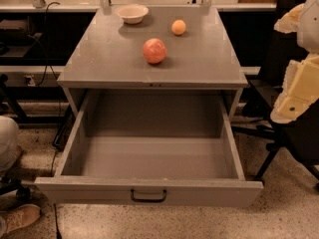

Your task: Place apple into top drawer

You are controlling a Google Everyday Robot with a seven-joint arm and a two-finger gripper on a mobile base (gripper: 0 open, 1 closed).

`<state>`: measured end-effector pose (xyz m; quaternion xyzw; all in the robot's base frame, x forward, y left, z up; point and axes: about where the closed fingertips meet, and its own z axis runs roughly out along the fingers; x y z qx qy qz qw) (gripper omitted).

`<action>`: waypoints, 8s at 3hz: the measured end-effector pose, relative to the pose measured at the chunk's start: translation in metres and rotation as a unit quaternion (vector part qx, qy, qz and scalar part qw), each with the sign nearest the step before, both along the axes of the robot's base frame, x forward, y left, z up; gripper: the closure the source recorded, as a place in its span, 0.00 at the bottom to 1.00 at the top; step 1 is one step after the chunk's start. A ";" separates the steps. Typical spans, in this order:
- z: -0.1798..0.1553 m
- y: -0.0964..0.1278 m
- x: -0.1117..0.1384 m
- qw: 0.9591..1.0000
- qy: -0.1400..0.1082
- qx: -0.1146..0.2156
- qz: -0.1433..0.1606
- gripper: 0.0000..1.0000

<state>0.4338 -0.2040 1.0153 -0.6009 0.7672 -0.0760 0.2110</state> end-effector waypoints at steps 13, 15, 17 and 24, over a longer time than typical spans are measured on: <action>-0.148 0.221 0.358 0.892 -0.099 0.420 -0.132 0.37; -0.132 0.192 0.323 0.885 -0.110 0.425 -0.152 0.83; -0.113 0.128 0.214 0.908 -0.042 0.358 -0.215 1.00; -0.284 0.239 0.114 0.861 0.121 0.453 -0.199 1.00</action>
Offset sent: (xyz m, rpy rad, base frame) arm 0.0531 0.0253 -0.0318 0.1818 0.0106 -0.0578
